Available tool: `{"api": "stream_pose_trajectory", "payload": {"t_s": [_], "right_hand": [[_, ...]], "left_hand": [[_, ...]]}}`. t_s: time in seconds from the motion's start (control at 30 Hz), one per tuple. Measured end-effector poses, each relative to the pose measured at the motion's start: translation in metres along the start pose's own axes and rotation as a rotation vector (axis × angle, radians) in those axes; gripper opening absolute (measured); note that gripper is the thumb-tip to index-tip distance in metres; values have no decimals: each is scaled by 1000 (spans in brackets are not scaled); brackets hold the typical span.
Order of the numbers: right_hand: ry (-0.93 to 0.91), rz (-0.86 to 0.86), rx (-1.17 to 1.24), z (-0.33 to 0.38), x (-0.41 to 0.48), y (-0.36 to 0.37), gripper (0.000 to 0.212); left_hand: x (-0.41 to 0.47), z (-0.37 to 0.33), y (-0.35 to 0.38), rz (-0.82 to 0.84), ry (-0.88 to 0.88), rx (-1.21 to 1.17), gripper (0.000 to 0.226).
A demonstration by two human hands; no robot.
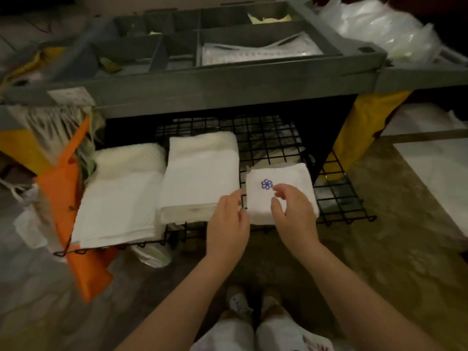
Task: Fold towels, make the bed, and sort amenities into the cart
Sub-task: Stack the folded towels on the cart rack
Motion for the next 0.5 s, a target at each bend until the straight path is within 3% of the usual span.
{"api": "stream_pose_trajectory", "payload": {"t_s": [0.2, 0.3, 0.37, 0.5], "right_hand": [[-207, 57, 43, -9, -52, 61, 18], [-309, 67, -8, -28, -66, 90, 20], [-285, 73, 4, -39, -70, 102, 17], [-198, 38, 42, -49, -68, 106, 13]], "left_hand": [[-66, 70, -29, -378, 73, 239, 14], [-88, 104, -22, -354, -51, 189, 5], [-100, 127, -11, -303, -206, 56, 16], [-103, 135, -13, -259, -298, 32, 27]]}}
Point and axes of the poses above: each hand's wrist, its own x-axis towards the middle knuckle, its own y-axis out of the palm, z = x × y, the point moved 4 cm from there along x, towards the middle knuckle, and after that the axes turned 12 degrees about y, right-handed, at the moved point
